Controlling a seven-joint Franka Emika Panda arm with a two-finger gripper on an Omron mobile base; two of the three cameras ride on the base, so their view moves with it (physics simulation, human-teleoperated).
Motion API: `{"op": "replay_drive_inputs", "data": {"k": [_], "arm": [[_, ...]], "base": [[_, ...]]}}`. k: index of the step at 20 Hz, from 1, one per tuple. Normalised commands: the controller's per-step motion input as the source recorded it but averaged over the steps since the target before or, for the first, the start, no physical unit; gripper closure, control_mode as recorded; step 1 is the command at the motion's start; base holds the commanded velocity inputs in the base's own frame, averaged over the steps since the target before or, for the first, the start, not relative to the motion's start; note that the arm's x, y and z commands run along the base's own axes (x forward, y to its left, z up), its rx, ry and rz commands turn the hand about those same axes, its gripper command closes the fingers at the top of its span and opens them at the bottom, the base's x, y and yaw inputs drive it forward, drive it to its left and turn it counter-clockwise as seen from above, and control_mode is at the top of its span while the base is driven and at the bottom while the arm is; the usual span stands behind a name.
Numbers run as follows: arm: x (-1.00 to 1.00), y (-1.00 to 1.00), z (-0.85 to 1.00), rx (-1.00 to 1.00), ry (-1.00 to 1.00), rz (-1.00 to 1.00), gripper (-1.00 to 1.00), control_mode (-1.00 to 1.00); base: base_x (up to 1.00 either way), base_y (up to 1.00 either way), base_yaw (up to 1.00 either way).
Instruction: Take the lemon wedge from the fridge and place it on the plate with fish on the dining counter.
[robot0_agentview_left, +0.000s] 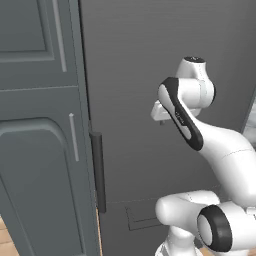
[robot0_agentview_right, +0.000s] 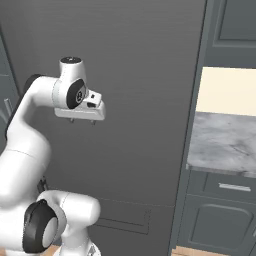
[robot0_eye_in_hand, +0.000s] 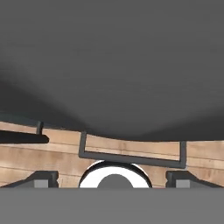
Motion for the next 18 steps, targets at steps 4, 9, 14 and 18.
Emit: {"op": "replay_drive_inputs", "data": {"k": [4, 9, 14, 18], "arm": [[-0.56, 0.21, -0.28, 0.0, 0.09, 0.0, -1.0, -1.0], [-0.53, 0.42, -0.2, 0.0, 0.01, 0.0, -1.0, -1.0], [-0.07, 0.26, -0.01, -0.09, -0.28, 0.0, -1.0, -1.0], [0.0, 0.0, 0.0, -0.04, -0.24, -0.01, -1.0, -1.0]], "base": [[0.0, 0.0, 0.0], [0.0, 0.0, 0.0], [0.0, 0.0, 0.0], [0.0, 0.0, 0.0]]}}
